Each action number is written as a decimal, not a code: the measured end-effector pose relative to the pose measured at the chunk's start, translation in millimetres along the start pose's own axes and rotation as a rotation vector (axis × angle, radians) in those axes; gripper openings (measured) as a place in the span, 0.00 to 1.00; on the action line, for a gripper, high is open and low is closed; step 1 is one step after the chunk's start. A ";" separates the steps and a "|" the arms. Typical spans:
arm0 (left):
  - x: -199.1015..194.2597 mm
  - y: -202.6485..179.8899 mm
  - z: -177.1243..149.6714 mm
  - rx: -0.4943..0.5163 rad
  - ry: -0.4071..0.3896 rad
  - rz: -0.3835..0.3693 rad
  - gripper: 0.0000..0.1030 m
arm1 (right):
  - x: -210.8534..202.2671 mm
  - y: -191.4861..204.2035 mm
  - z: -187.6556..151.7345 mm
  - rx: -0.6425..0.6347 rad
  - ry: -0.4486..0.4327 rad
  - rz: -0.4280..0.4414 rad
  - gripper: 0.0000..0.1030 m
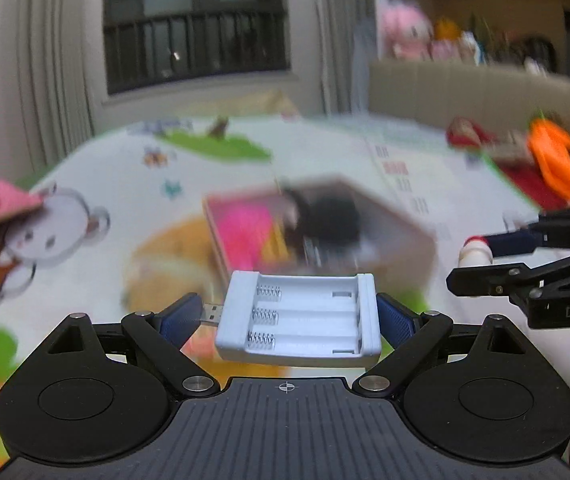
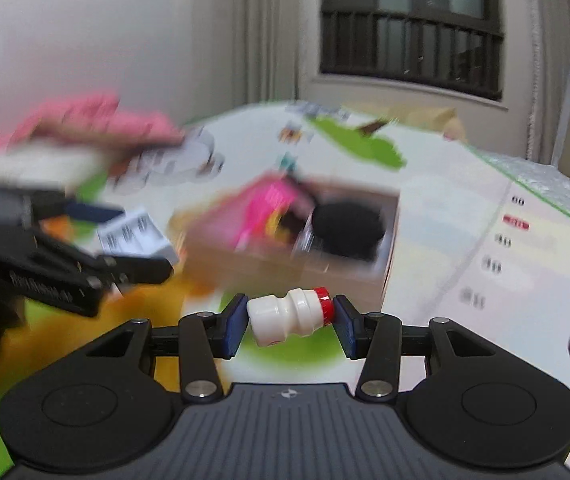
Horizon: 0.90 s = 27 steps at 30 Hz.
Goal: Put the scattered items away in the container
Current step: 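Carry the battery holder and bottle over the pink box and open both tools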
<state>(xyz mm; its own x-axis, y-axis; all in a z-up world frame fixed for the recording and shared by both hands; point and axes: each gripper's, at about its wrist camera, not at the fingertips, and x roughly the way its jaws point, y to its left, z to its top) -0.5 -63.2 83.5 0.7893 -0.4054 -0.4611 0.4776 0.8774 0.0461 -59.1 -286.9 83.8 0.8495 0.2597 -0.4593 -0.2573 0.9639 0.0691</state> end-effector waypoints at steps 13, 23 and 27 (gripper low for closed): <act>62.1 16.3 40.2 -0.039 -0.024 0.005 0.96 | 50.6 -58.4 66.4 0.227 -0.045 -0.013 0.70; -3.9 70.1 -56.2 -0.154 0.197 0.223 0.98 | 65.6 41.5 53.4 -0.018 0.093 0.051 0.72; -14.5 93.0 -82.6 -0.241 0.274 0.213 0.98 | 87.1 104.5 59.1 -0.159 0.150 0.089 0.74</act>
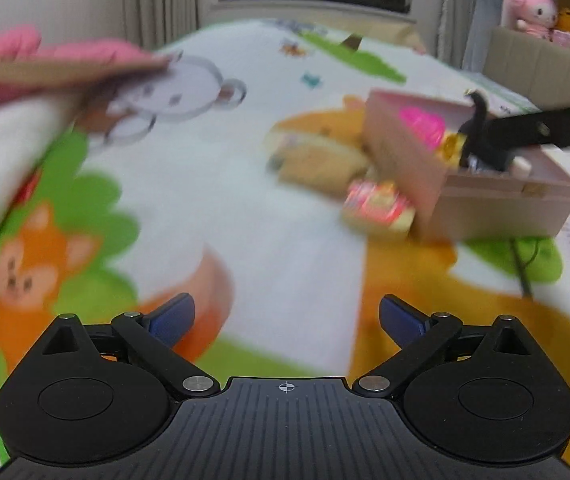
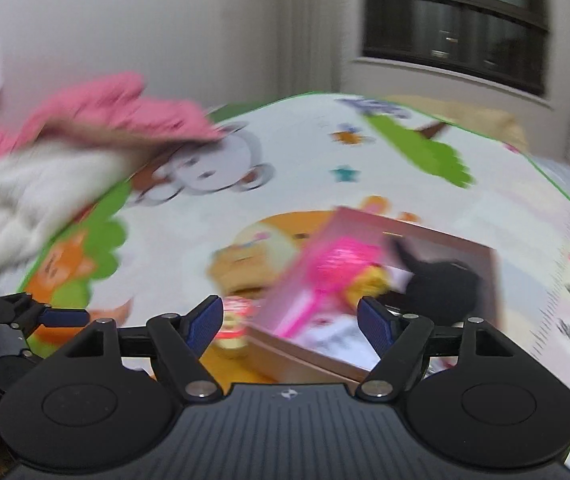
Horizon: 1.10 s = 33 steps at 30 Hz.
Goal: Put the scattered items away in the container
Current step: 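Carry the battery holder and bottle over the pink box and open both tools, then reach the right tool to the tan plush glove and close on it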
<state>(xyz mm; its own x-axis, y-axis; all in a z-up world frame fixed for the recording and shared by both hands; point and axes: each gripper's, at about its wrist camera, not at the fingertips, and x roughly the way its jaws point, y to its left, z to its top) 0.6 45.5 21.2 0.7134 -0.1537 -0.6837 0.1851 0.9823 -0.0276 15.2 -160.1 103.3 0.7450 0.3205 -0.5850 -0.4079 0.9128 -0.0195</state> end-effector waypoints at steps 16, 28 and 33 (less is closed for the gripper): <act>-10.1 25.0 -21.8 -0.059 -0.093 -0.130 1.00 | 140.9 76.9 46.7 -0.251 0.478 -0.058 0.54; -25.8 27.9 -27.6 -0.038 -0.164 -0.193 1.00 | 135.3 82.3 48.2 -0.084 0.638 0.154 0.58; -23.0 27.5 -27.9 -0.041 -0.151 -0.194 1.00 | 128.1 87.8 74.1 -0.164 0.470 0.084 0.61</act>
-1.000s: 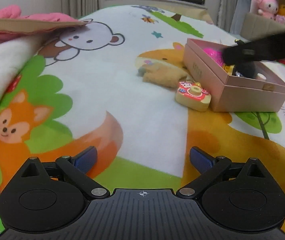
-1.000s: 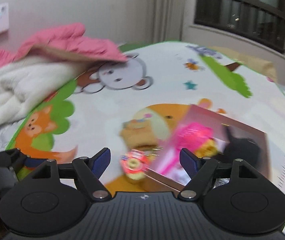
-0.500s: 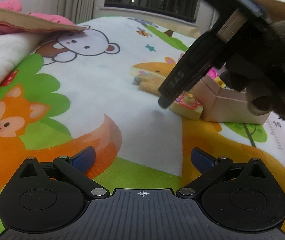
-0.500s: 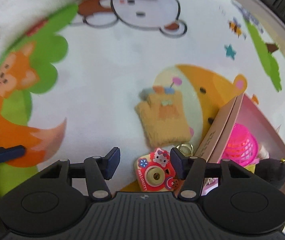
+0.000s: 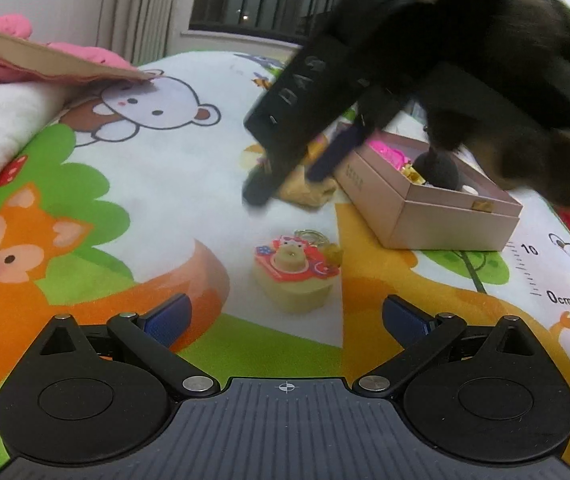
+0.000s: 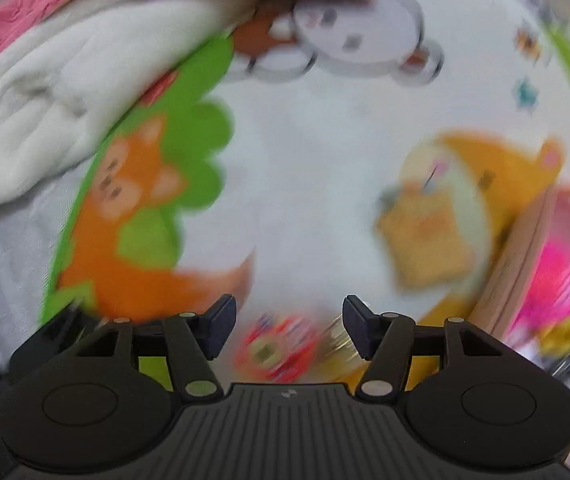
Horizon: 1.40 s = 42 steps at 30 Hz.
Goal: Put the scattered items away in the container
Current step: 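Reach the right tool to the tan plush glove and close on it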
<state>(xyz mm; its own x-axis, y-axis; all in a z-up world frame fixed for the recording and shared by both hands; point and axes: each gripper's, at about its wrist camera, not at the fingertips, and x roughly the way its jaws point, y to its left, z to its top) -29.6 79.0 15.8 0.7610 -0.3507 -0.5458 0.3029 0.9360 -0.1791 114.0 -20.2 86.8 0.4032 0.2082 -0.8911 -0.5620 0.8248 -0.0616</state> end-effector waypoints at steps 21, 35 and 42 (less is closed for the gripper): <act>10.2 -5.1 -6.9 0.039 0.025 0.019 1.00 | 31.1 3.8 -7.3 -0.016 -0.043 -0.066 0.28; 10.2 -13.4 -9.9 0.073 0.016 0.076 1.00 | -11.4 -13.2 -34.3 0.192 -0.174 -0.038 0.77; 8.4 -9.2 -10.2 0.049 0.008 0.055 1.00 | 37.6 -26.0 12.0 0.182 -0.056 -0.132 0.82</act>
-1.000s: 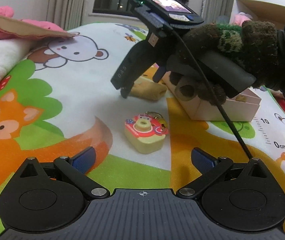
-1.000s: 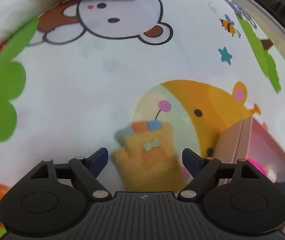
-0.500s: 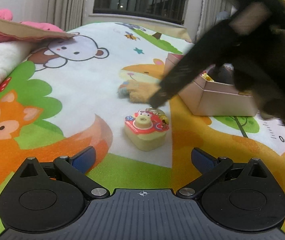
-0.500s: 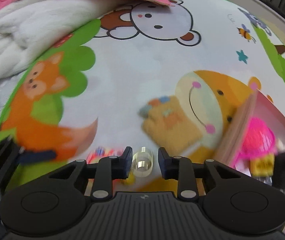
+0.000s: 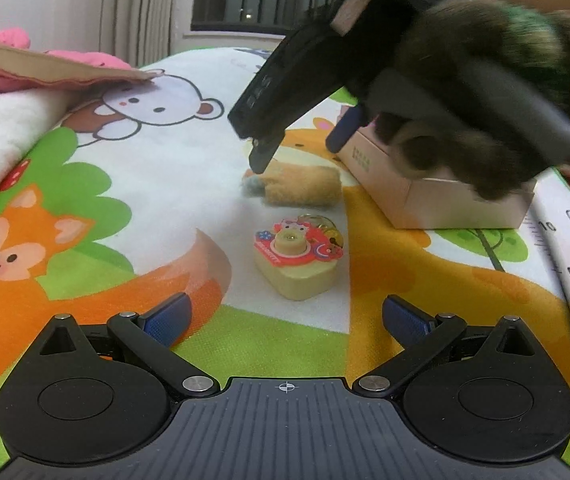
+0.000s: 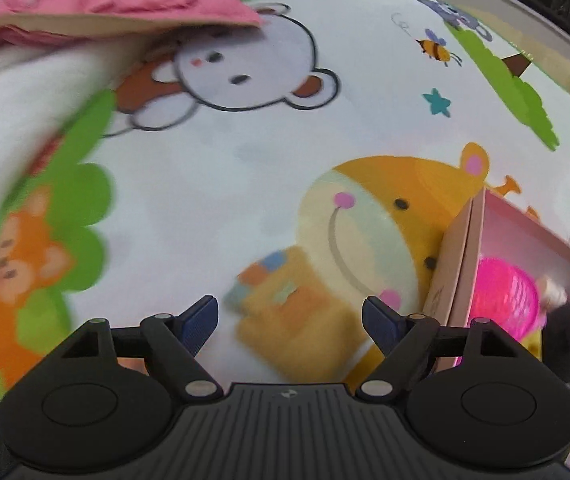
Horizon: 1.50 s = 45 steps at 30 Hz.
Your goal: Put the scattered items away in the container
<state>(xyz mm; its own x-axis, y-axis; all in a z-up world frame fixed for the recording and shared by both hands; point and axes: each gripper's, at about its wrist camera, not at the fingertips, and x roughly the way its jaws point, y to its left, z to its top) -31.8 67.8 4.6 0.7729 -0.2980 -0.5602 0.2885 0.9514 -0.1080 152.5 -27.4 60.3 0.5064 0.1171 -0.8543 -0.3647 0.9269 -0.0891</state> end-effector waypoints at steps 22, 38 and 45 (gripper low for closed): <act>1.6 4.0 0.2 -0.016 -0.002 -0.016 1.00 | -51.6 13.9 -34.8 -0.070 -0.017 0.206 0.30; 5.2 -2.8 0.7 0.025 0.027 0.019 1.00 | -147.9 -120.5 -242.7 0.300 -0.175 0.185 0.82; 5.9 -11.3 15.6 0.021 0.028 0.114 1.00 | -137.3 -139.9 -317.0 0.403 -0.301 0.014 1.00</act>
<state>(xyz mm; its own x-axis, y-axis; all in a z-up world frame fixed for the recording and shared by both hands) -21.6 54.1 15.3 0.7852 -0.1858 -0.5908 0.2118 0.9770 -0.0257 -113.7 -286.2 27.7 0.7282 0.1732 -0.6632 -0.0726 0.9816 0.1766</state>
